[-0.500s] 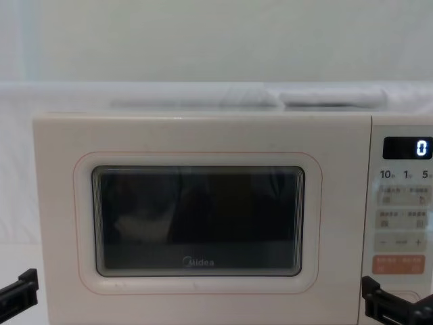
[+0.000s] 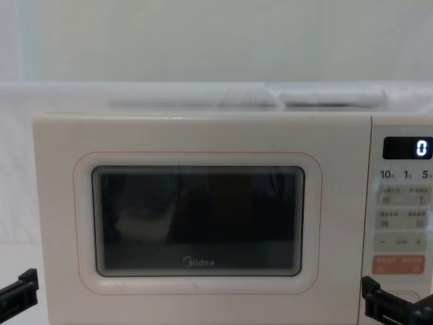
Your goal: Press the button to open the microwave door with one hand; close the microwave door with the other hand.
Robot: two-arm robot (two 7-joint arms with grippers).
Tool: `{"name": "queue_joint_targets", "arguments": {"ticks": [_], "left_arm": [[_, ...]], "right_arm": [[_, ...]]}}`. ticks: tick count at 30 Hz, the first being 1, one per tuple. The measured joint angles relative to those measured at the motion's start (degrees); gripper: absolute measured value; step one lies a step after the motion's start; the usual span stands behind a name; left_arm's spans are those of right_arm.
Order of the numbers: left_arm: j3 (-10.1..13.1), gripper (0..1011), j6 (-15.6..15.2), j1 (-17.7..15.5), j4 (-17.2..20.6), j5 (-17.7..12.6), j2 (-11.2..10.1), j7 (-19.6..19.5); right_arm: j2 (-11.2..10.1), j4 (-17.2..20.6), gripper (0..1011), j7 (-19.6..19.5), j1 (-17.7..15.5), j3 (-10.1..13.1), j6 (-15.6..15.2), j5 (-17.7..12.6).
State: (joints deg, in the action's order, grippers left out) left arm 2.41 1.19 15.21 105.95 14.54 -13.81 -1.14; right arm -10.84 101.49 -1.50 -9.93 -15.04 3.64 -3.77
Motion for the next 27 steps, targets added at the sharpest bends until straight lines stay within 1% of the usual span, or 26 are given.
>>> {"name": "queue_joint_targets", "arguments": {"ticks": [27], "left_arm": [[0.0, 1001, 0.0, 0.0, 0.0, 0.0, 0.0, 0.0]], "right_arm": [[0.0, 0.0, 997, 0.0, 0.0, 0.0, 0.0, 0.0]]}}
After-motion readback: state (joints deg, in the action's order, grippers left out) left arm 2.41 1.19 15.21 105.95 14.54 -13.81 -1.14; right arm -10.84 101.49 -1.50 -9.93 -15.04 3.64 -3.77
